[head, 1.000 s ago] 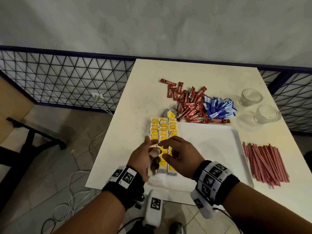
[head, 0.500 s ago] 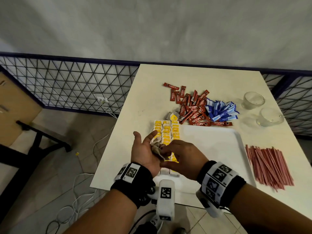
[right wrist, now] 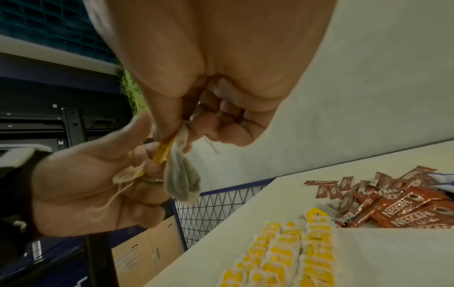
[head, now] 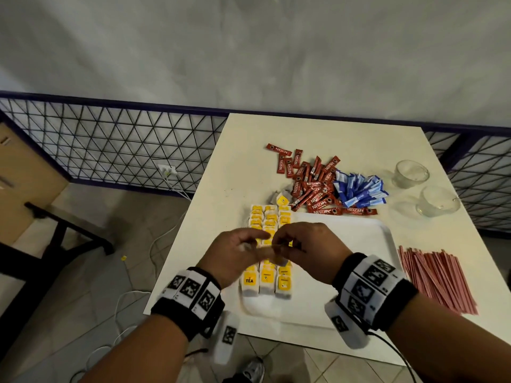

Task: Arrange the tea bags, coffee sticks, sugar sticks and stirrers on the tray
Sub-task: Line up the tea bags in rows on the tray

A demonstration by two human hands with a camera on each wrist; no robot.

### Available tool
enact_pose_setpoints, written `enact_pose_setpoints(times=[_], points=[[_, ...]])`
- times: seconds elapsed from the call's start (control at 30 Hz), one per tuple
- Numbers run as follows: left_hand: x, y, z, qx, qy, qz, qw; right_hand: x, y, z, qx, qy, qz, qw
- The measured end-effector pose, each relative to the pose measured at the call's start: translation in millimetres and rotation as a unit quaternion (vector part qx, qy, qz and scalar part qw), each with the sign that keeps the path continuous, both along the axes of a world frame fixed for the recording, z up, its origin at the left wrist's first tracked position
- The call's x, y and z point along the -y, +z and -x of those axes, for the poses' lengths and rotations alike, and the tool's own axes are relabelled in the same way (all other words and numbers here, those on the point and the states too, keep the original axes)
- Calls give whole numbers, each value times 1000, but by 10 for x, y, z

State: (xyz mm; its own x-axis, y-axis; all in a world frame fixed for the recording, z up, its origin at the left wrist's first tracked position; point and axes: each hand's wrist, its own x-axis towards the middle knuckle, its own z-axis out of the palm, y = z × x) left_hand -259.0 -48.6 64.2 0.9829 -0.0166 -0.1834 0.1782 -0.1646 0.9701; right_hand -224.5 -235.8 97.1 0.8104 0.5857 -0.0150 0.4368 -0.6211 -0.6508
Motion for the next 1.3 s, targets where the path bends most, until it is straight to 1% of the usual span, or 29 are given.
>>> enact_pose_setpoints(times=[0.03,0.07,0.1,0.13,0.2,0.3,0.33,0.37,0.43,0.47,0.5,0.57,0.6,0.67,0.77,0.87,0.93,1.0,1.03,1.13,1.2,1.3], points=[[9,30,7,22,-65,-69,995,-9,21,-16,-5,-7,-6,1000],[28,11,-9,33,-103,-139,984,-25,41,-29,-8,-12,-13,1000],[55,38,-14,42,-122,-198,972,-46,59,-37,-8,-14,-19,1000],[64,24,-30,41,-125,-228,965,-68,72,-44,-5,-15,-26,1000],[46,-1,-50,27,-111,-223,968,-92,89,-62,2,-16,-36,999],[-2,-28,-50,31,-71,-127,989,-90,58,-75,2,-28,-33,999],[4,-6,-34,29,-74,-125,989,-91,43,-79,1,-33,-31,999],[5,-20,-24,31,-87,-148,985,-93,25,-81,-3,-36,-34,999],[11,-43,-7,23,-109,-223,968,-105,4,-71,-10,-40,-49,998],[10,-58,-2,22,-106,-223,969,-113,1,-62,-9,-41,-58,997],[8,-57,3,21,-94,-188,977,-115,-6,-56,-9,-45,-68,997],[28,-41,7,11,-45,-80,996,-105,-28,-47,-23,-53,-95,994],[43,-21,8,15,-25,-45,999,-100,-44,-41,-34,-58,-101,993],[76,39,20,14,-13,4,1000,-95,-71,-36,-52,-70,-98,991],[78,93,16,29,-18,15,999,-82,-76,-33,-48,-84,-80,992],[49,79,-14,33,23,25,999,-77,-55,-28,-64,-92,-106,988],[47,60,-40,23,66,64,995,-83,-54,-16,-72,-99,-104,987],[65,62,-39,20,87,99,991,-92,-75,-11,-74,-112,-113,984],[78,63,-31,19,86,101,991,-93,-90,-14,-75,-120,-124,982],[89,54,-9,15,73,66,995,-83,-148,-36,-90,-141,-141,976],[80,49,-13,18,78,62,995,-74,-167,-34,-98,-142,-138,975],[82,50,-38,22,90,55,994,-75,-160,-22,-117,-136,-180,967]])
